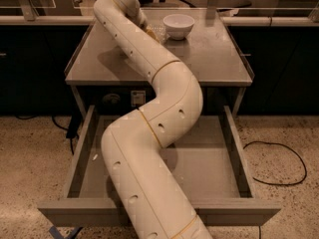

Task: Place water bottle into top drawer

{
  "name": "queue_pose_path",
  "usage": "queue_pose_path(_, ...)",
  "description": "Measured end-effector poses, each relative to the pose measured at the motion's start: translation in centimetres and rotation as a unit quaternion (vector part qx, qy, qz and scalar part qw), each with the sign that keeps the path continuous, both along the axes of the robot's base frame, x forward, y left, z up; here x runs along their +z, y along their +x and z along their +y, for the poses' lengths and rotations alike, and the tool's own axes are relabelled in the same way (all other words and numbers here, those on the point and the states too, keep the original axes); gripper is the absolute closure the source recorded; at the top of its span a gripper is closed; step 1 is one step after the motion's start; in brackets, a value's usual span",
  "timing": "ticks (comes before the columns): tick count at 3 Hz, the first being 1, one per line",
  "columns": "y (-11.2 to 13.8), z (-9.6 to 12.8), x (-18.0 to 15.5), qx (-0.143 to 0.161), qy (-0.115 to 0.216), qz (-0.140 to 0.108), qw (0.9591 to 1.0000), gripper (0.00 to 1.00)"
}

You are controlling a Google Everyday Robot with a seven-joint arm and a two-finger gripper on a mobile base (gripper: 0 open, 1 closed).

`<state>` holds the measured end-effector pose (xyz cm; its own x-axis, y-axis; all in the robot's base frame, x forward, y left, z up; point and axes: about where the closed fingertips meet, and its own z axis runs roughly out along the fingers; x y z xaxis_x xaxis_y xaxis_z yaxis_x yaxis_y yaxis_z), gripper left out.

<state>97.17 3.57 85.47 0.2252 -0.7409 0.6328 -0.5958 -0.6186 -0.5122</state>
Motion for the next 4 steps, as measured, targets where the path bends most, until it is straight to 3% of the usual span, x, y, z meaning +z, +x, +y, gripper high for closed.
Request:
queue_pose_path(2, -0.10, -0.12, -0.13, -0.001, -0.001, 0.001, 1.0000, 0.40)
queue_pose_path(4, -0.10, -0.13, -0.14, -0.001, -0.001, 0.001, 1.0000, 1.00)
